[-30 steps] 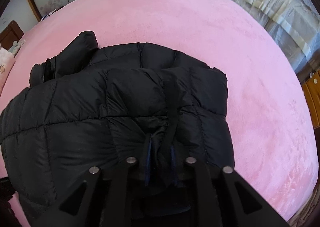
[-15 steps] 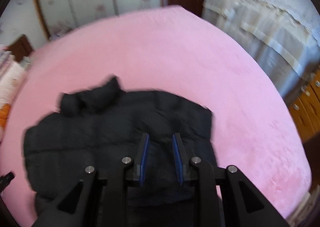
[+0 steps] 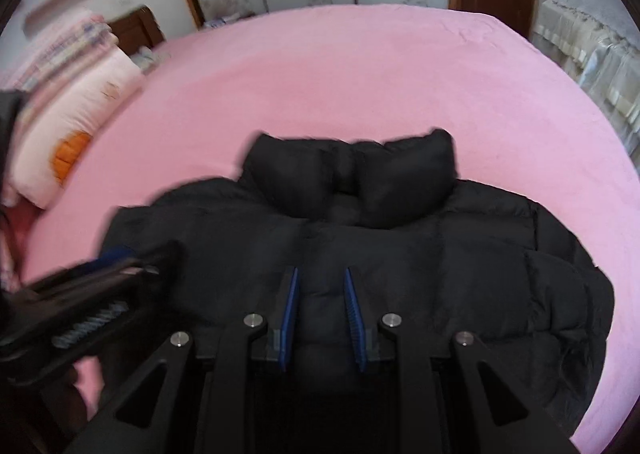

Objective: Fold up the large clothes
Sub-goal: 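Grasp the jacket hem with both tools side by side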

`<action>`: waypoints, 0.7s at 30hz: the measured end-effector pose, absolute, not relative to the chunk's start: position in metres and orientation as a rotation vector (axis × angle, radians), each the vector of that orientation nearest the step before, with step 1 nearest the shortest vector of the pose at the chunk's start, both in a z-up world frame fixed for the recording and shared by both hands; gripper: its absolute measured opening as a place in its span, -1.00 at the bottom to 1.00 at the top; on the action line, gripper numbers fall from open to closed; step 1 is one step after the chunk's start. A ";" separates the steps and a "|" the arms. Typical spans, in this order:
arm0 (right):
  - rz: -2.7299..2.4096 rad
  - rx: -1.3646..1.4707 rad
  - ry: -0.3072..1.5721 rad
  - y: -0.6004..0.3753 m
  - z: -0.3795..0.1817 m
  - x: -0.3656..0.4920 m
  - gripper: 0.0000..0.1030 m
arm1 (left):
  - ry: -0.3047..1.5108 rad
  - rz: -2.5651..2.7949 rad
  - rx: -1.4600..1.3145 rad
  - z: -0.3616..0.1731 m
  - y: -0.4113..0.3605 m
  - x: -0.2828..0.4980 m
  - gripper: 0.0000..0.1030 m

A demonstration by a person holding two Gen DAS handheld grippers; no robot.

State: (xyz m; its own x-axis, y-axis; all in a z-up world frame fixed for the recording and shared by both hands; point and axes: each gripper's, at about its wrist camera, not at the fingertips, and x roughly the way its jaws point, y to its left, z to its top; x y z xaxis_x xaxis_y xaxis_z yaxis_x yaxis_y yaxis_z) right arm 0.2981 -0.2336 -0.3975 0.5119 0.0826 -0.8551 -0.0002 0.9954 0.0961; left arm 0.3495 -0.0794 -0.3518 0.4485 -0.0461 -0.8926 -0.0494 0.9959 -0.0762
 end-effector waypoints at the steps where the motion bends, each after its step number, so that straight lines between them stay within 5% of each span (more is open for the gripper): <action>1: 0.007 0.086 1.037 -0.247 -0.404 0.300 -0.56 | 1.107 0.009 -0.096 -0.357 -0.075 0.355 0.13; 11: -0.214 0.126 1.045 -0.358 -0.430 0.278 -0.89 | 1.097 0.112 -0.067 -0.384 -0.028 0.373 0.13; 21: -0.142 0.291 0.984 -0.344 -0.377 0.238 -0.82 | 1.087 0.117 -0.195 -0.341 -0.016 0.313 0.20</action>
